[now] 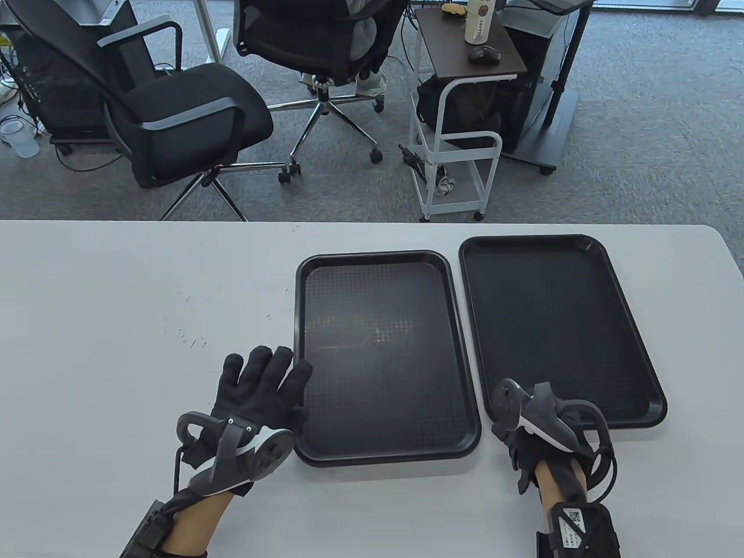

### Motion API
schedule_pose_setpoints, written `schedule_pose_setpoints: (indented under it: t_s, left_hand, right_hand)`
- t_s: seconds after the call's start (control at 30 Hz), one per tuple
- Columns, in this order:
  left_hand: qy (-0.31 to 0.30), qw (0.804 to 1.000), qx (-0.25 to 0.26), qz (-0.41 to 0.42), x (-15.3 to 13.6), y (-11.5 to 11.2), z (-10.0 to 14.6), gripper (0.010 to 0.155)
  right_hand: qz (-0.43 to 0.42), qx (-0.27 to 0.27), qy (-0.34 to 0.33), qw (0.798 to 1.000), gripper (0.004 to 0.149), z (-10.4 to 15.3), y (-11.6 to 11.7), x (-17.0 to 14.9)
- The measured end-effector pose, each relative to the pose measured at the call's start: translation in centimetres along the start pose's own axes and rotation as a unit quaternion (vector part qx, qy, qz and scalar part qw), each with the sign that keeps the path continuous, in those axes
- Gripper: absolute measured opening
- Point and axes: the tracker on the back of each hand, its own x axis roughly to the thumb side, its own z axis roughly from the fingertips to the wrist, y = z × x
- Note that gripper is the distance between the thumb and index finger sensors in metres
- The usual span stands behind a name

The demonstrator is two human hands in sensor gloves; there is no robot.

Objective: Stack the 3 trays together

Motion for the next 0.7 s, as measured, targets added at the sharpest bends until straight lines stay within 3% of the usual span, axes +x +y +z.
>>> schedule_pose_setpoints:
  t_s: [0.27,0.5,0.6,0.7]
  left_hand:
    - [-0.020,0.998,-0.050,0.034,0.4,-0.7,-0.1,0.073]
    - [-0.017,0.998,-0.047,0.024,0.5,-0.6,-0.3,0.072]
    - [-0.012,0.998,-0.047,0.034,0.4,-0.6,-0.3,0.072]
    - [-0.010,0.998,-0.047,0.033,0.2,-0.6,-0.3,0.072]
  right_hand:
    - [0.000,0.038,0.001,0.999,0.067,-0.5,1.1,-0.2]
    - [0.008,0.048,0.001,0.999,0.069,-0.6,1.3,-0.1]
    - [0.047,0.030,-0.007,0.998,0.068,-0.7,1.3,0.5]
    - [0.097,-0.021,-0.020,0.995,0.056,-0.9,1.2,1.1]
